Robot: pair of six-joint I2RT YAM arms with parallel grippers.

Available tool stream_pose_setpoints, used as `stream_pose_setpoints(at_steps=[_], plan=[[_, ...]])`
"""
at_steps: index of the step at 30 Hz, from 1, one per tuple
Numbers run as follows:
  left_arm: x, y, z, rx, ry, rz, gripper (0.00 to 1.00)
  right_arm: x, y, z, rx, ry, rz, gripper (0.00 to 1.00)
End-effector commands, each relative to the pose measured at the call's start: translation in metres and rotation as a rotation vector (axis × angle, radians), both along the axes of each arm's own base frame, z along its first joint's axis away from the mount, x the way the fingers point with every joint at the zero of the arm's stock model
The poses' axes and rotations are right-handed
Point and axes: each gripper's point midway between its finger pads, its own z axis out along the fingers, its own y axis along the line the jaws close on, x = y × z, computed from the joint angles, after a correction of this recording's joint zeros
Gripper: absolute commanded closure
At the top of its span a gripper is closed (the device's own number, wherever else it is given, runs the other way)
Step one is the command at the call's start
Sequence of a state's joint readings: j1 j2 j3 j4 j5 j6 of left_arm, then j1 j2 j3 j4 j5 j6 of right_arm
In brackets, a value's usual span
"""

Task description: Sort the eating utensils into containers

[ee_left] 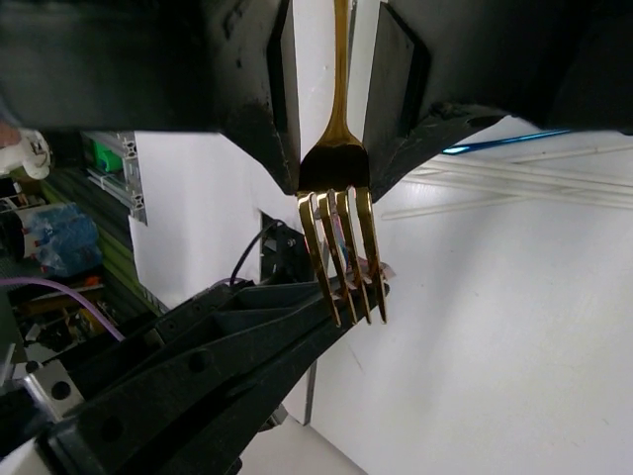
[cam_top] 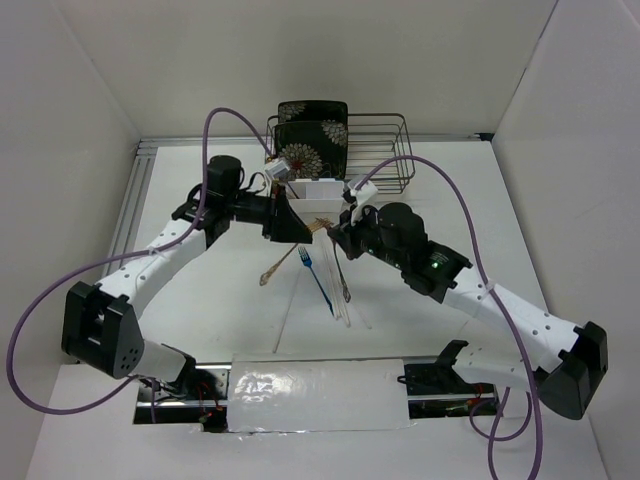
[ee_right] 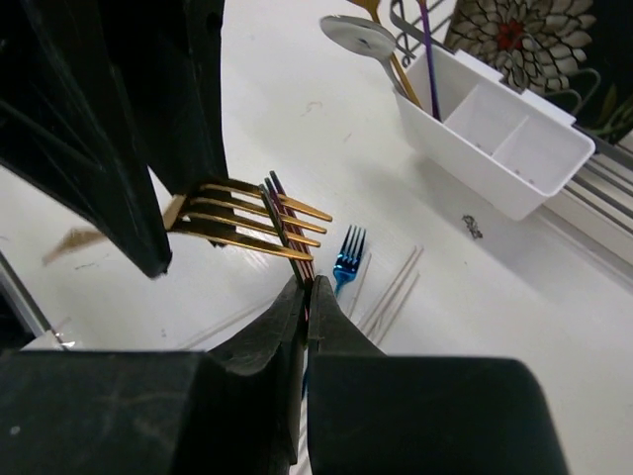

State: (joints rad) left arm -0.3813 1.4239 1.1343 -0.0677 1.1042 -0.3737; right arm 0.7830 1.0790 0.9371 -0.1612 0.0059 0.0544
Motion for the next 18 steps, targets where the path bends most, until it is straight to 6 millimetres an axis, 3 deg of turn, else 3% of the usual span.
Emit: stream_pose_setpoints(at_steps=[1, 5, 11, 18], plan=[[0.026, 0.033, 0.041, -0.055, -0.159, 0.099, 1.00, -0.015, -0.025, -0.025, -0.117, 0.050, -0.004, 1.00], [0.029, 0.037, 0.051, -0.068, -0.113, 0.103, 1.00, -0.023, -0.018, -0.027, -0.110, 0.070, 0.052, 1.00], [0.037, 0.042, 0.072, -0.077, -0.037, 0.133, 1.00, -0.031, -0.020, -0.047, -0.137, 0.129, 0.067, 1.00], [0.037, 0.053, 0.095, -0.115, -0.019, 0.122, 1.00, -0.035, -0.019, -0.050, -0.100, 0.146, 0.063, 1.00]])
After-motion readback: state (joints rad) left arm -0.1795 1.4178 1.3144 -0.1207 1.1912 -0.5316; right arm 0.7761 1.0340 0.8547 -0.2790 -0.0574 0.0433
